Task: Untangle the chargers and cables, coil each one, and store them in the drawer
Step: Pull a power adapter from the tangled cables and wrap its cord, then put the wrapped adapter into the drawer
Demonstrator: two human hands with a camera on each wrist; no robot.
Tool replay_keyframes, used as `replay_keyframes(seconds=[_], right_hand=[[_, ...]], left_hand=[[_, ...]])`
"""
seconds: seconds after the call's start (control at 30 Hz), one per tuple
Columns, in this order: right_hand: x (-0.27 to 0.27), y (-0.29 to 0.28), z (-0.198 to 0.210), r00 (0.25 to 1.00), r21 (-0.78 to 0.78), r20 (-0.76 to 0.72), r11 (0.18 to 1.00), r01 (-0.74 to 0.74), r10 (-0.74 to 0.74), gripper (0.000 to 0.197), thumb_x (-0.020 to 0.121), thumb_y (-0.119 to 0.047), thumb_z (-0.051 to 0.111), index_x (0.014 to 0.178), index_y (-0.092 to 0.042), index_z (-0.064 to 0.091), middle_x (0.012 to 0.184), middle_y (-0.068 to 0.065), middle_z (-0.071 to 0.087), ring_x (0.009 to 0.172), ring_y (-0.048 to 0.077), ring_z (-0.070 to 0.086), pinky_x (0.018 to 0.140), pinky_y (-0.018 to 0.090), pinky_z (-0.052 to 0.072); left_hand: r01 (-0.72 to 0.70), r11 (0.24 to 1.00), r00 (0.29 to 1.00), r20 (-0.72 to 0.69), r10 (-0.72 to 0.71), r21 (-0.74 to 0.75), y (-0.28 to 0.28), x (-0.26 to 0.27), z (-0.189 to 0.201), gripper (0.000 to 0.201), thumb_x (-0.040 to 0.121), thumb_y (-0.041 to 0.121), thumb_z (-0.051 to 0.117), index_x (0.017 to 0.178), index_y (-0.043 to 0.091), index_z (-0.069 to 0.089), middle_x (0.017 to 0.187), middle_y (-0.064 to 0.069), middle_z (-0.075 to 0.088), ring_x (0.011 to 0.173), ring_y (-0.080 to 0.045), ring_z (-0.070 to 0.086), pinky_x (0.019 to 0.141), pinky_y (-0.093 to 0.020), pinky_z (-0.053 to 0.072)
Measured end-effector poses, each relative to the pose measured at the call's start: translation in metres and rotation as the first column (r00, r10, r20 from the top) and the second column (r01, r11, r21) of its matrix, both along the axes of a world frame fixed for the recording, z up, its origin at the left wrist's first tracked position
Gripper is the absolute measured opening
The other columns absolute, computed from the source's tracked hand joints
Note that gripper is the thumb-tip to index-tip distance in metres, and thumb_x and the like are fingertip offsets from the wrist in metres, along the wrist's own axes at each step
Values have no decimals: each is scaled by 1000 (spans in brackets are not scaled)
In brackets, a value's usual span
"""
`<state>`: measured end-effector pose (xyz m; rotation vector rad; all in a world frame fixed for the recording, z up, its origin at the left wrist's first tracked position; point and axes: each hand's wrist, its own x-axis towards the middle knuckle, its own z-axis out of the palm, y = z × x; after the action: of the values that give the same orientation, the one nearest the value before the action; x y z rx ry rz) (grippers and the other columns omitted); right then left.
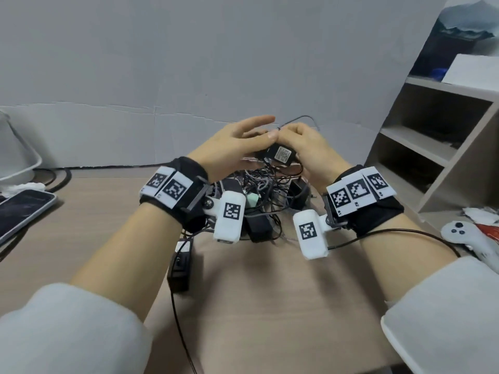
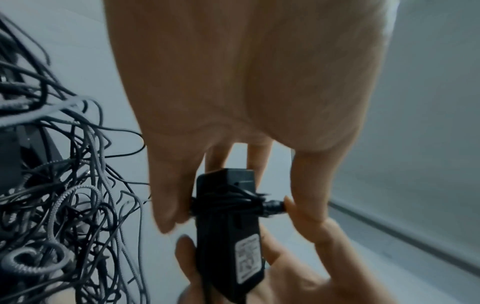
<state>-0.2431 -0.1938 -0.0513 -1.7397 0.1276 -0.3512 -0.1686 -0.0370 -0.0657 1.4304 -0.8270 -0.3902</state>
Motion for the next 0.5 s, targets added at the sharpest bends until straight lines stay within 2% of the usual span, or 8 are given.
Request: replay_keyframes(seconds=[0.07,0.13,0.2,0.27,0.4,0.5], right_hand=[[-18,-15,1,1000,78,7,997,-14,14,38,77,-34,78,103,-14,58,97,8,69,83,22,69,74,42,58],[-39,-32,4,1000,139,20,990,-20,17,31,85,-29,76,103,-13,56,98,11,67,81,22,68,64,36,58],[-61,-49,6,999,195,44,981,-4,-5,19,93,-21,68,103,-11,54,96,12,65,78,22,66,56,30,54],[-85,-67,6,997,229,60,973,28,-43,16,95,-16,63,105,-9,53,94,13,62,75,23,65,53,28,53],[-133,-103,-2,992,225,49,969,103,-116,18,97,-20,60,111,-9,53,105,17,61,85,28,63,55,28,52],[-168,-130,-15,988,237,25,962,139,-149,18,97,-26,60,110,-14,57,111,14,65,90,28,65,67,32,52]], left_hand=[[19,1000,999,42,-20,24,-16,-12,3,42,94,27,70,134,20,61,130,-8,67,116,-22,67,96,-40,56],[37,999,998,57,-37,-7,-36,-25,4,38,93,19,71,130,15,64,127,-13,67,113,-24,69,91,-36,57],[64,998,996,60,-62,-25,-58,-42,6,37,87,19,75,124,17,68,125,-16,68,112,-27,69,95,-40,57],[90,996,993,74,-89,-10,-81,-60,8,35,85,19,76,120,20,70,123,-17,69,112,-30,68,98,-42,56],[169,985,977,123,-172,33,-125,-95,6,36,89,14,76,124,16,68,121,-16,69,110,-31,69,95,-38,57],[218,974,968,115,-224,64,-160,-124,1,34,89,12,74,122,15,66,115,-13,70,106,-26,71,94,-37,57]])
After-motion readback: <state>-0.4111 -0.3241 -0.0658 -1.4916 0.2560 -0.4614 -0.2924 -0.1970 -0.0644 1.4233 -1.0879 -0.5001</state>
